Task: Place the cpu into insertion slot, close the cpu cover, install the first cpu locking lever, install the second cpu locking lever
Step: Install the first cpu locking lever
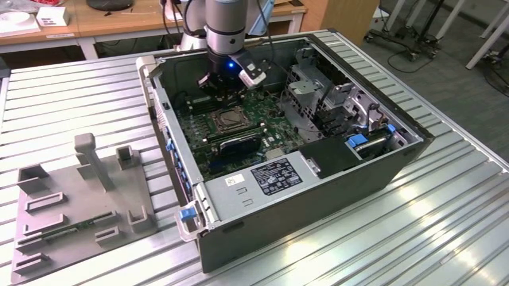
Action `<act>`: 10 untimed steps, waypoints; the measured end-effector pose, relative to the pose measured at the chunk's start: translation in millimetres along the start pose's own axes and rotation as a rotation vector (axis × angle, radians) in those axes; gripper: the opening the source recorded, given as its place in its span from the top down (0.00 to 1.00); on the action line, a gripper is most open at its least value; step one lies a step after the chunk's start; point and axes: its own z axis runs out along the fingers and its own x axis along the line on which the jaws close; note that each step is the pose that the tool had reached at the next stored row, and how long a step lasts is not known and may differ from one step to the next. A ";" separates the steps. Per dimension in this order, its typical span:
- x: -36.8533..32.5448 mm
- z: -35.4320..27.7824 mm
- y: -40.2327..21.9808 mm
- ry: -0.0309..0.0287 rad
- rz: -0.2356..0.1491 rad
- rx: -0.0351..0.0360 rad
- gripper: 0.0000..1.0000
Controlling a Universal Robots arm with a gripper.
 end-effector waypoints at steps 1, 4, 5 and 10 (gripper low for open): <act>0.0 0.7 -0.1 0.0000 0.000 0.0000 0.89; 0.1 2.8 -0.3 0.0000 0.000 0.0001 0.89; 0.1 3.5 -0.4 0.0000 0.000 0.0001 0.89; 0.3 7.2 -0.8 0.0000 0.000 0.0001 0.89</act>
